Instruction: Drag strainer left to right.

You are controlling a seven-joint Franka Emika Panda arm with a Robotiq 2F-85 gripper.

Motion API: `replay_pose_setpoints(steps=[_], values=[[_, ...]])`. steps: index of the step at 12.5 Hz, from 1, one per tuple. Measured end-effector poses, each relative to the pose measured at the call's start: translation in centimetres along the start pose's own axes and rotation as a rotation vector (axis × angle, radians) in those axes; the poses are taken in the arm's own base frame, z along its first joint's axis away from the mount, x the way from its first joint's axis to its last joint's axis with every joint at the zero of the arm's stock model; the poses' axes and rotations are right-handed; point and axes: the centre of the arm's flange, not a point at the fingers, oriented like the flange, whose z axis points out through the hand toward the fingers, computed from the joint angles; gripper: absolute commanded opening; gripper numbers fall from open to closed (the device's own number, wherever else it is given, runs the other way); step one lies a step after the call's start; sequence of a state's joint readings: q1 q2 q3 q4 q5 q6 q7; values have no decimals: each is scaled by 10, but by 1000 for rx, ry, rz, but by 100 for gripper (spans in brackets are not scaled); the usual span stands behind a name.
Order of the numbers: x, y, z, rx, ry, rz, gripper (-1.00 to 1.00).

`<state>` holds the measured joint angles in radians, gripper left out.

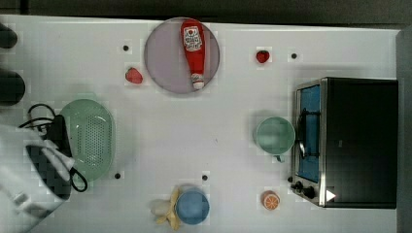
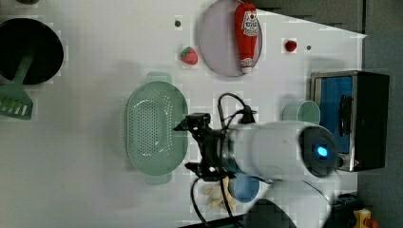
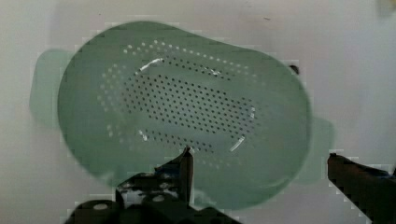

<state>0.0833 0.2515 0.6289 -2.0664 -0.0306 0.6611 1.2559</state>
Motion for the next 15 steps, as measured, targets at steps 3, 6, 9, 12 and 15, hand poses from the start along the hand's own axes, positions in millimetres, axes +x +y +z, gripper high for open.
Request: replay_pose_setpoints(steps=[3,6,9,12,15], values=[[23,-20,55,-21,-15,97,100],[52,-40,117,-6,-89,183,100],[75,-36,149,-37,-66,217,100],[86,-39,156,-15,5,185,100],[93,-36,161,-23,12,204,100]])
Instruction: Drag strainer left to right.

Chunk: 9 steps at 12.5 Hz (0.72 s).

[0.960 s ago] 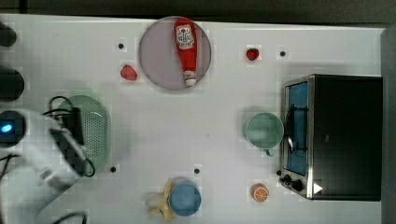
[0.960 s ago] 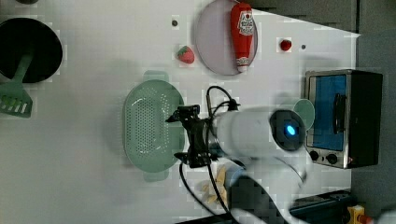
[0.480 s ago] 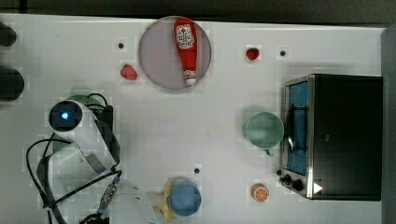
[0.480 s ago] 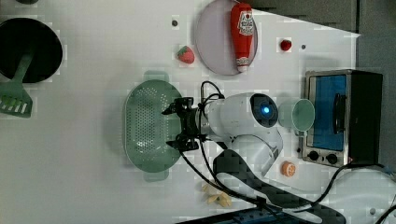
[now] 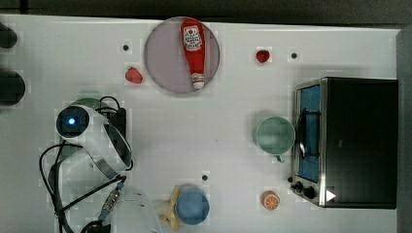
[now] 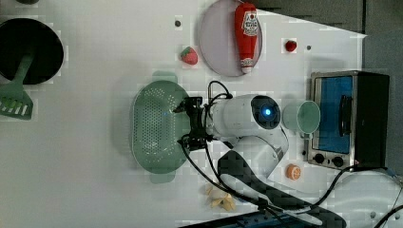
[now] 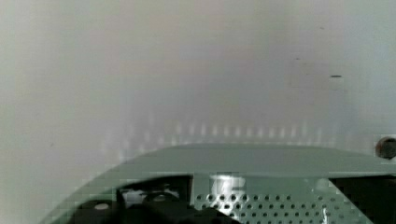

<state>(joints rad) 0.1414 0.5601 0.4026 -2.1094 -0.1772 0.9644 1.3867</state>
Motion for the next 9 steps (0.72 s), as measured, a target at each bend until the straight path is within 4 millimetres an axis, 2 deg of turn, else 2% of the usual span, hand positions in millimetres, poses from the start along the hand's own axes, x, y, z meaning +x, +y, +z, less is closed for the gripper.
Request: replay_pose_setpoints(steps=[2,6,9], values=[[4,1,11,-12,16,-10,100],[19,5,15,-22,33,18,100],[34,5,-6,10,35,29,100]])
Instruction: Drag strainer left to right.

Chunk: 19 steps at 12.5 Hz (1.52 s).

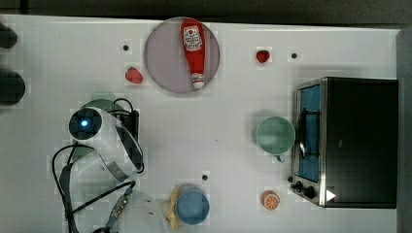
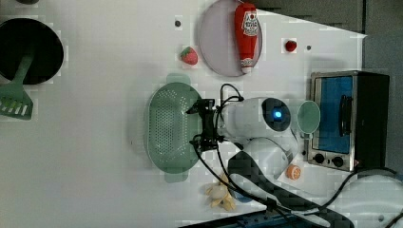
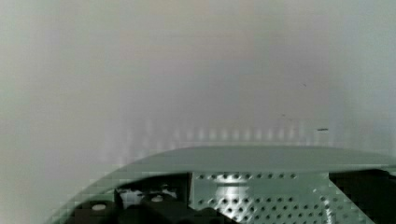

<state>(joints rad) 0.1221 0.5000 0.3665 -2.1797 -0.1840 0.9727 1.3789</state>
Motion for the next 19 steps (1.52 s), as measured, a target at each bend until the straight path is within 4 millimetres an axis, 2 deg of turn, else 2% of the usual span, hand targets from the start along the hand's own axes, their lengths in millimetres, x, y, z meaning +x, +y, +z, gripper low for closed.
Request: replay_pose_setpoints(steps=[3,6,8,12,14,16,19], values=[[18,-10,-8,30,-12,-15,100],[58,4,6,-20,35,19,100],[83,1,13,-32,47,45,100],[117,-9,13,-28,53,3,100],[143,-11,12,-40,55,31,100],[170,-16,3,-29,61,62,100],[219,-22,-6,9,75,89,100]])
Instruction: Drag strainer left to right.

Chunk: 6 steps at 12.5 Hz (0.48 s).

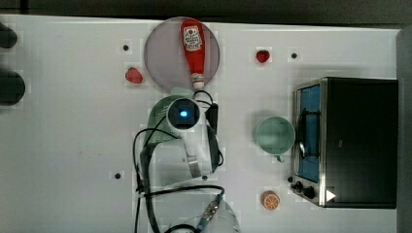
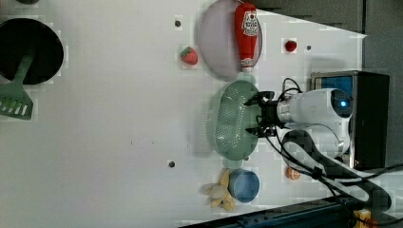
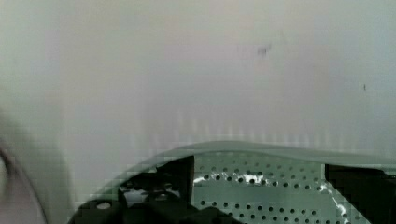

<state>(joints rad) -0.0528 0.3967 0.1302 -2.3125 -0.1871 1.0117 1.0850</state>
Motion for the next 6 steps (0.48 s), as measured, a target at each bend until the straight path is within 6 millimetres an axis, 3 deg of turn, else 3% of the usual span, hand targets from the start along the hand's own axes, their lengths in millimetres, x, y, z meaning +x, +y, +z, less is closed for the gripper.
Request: replay_pose_setpoints(steps=[2,6], values=[[23,1,8,-19,18,-16,100],[40,-1,10,-2,12,-59,100]])
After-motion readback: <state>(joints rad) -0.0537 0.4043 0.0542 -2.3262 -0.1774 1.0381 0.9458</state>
